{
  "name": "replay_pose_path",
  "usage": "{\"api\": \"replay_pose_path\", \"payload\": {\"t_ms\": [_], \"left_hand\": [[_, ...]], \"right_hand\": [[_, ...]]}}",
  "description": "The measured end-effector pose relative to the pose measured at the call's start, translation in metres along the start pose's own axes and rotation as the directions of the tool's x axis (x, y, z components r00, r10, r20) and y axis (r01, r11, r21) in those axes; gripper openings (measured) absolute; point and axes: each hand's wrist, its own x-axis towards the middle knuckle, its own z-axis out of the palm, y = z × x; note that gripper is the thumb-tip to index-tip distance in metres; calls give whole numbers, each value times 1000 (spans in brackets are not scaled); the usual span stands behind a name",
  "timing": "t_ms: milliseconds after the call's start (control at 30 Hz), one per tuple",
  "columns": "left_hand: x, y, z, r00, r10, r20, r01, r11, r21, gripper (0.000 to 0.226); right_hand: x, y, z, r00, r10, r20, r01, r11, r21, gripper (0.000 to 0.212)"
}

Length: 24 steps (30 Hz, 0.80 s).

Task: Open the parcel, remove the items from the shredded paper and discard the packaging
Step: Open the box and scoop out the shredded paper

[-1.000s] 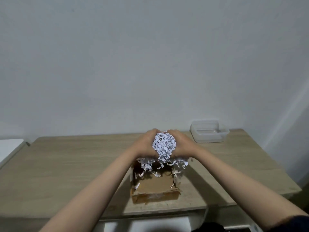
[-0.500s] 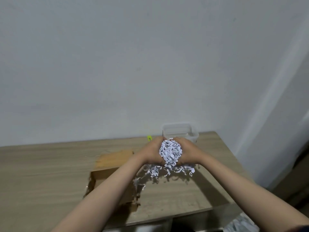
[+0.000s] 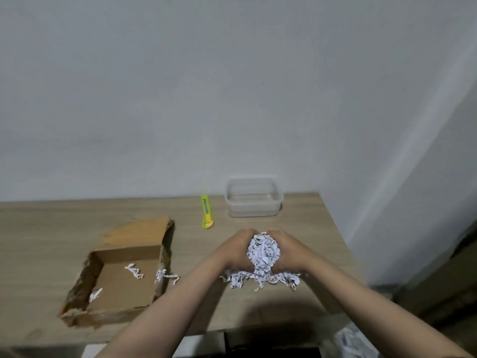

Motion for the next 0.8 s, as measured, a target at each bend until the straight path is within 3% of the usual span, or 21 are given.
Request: {"api": "replay_pose_path", "payload": {"t_ms": [200,467,567,733,800], "left_hand": [[-5,-15,4,1000,-24,11,23,995,98,91],[-30,-17,0,985,-41,-170,62,991,119,95],[-40,-11,5,971,-47,-236,83,986,144,83],[-50,-5,25,924,96,-371,-71,994,80,59],[-50,-3,34,918,149,-366,-120,988,102,53]], "right_hand": [[2,20,9,999,49,1,-49,996,70,91],[-10,24,-5,999,40,-25,-36,988,151,113],[-16,16,-12,997,9,-72,-1,994,110,96],[-26,5,-3,956,-55,-288,82,993,82,19],[-28,6,7,949,-40,-313,45,999,10,10]]}}
